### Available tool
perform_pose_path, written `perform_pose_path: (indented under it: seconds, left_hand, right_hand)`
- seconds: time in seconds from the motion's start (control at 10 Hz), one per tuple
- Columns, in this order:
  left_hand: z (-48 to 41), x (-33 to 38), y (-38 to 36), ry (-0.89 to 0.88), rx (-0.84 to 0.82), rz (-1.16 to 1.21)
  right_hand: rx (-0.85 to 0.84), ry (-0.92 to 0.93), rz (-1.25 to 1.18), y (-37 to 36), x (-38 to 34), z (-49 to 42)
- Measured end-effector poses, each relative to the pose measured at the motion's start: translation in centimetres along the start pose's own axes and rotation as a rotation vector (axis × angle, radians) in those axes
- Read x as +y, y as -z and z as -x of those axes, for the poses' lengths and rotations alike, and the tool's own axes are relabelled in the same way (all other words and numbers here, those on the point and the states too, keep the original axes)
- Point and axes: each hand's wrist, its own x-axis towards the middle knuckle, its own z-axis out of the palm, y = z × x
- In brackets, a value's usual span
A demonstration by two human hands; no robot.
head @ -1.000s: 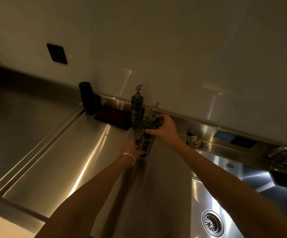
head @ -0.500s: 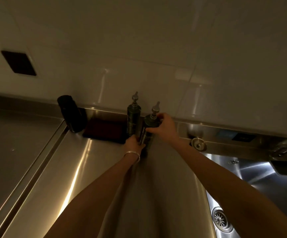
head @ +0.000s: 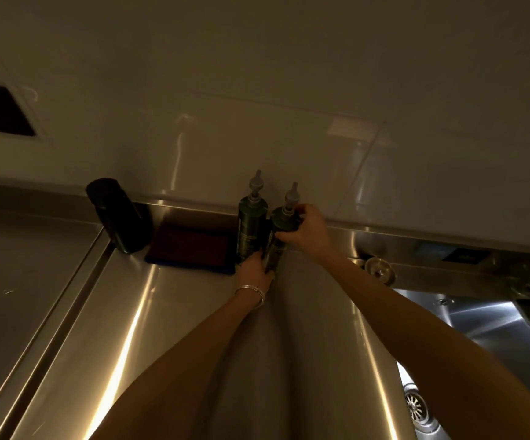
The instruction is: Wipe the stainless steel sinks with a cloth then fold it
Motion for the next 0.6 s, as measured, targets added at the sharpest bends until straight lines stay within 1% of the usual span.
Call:
perform_pose_path:
  seconds: [0.3, 0.4, 0.6]
  left_hand:
    - [-0.3, -0.3, -0.1, -0.041, 0.002, 0.047]
    - [-0.4, -0.6, -0.5, -0.040, -0.025, 0.147]
    - [0.2, -0.6, -0.5, -0.064, -0.041, 0.112]
  right_hand:
    - [0.000, 0.028, 0.006, -0.8, -0.6, -1.5]
    - [0.005, 0.047, 0.023, -0.8, -0.2, -1.8]
    - [-0.042, 0.063, 0.056, -0.4, -1.0, -0.3]
